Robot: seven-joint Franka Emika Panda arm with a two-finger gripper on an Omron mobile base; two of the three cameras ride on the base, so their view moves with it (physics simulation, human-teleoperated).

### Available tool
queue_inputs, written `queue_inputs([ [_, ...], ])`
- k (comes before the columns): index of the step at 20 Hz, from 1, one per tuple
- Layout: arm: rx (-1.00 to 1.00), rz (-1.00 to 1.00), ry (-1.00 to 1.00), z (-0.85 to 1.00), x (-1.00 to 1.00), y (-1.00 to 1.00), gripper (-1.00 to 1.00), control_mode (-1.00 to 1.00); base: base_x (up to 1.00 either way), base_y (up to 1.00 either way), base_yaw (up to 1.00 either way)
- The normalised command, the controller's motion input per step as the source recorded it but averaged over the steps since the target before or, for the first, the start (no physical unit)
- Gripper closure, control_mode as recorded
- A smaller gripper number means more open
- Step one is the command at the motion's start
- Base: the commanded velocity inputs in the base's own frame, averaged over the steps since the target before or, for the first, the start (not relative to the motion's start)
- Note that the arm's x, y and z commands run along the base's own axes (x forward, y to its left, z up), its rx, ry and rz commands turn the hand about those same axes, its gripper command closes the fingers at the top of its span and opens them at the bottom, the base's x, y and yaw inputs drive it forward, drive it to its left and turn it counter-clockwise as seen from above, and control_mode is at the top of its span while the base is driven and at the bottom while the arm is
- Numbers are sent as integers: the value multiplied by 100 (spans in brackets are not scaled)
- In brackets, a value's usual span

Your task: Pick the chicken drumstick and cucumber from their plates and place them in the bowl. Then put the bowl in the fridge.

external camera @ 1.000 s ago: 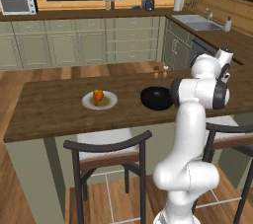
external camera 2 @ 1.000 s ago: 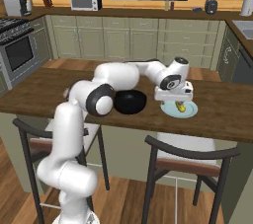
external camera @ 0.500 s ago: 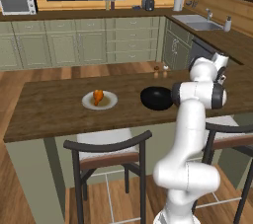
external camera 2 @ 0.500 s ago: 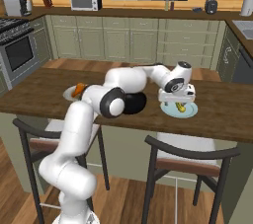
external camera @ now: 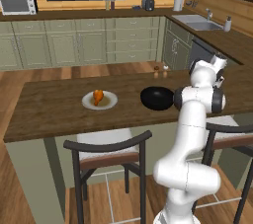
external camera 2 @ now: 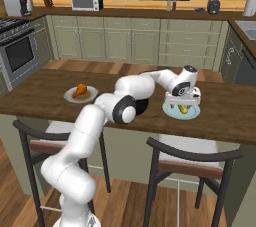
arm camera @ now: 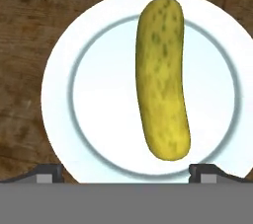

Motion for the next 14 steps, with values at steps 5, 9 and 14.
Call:
queue_inputs([
  [5,0,0,0,-29,30,-6,-100,-100,0,0,0],
  [9,0,0,0,-25,31,-12,-100,-100,0,0,0],
  [14,0,0,-1,-20,25,-11,-100,-100,0,0,0],
])
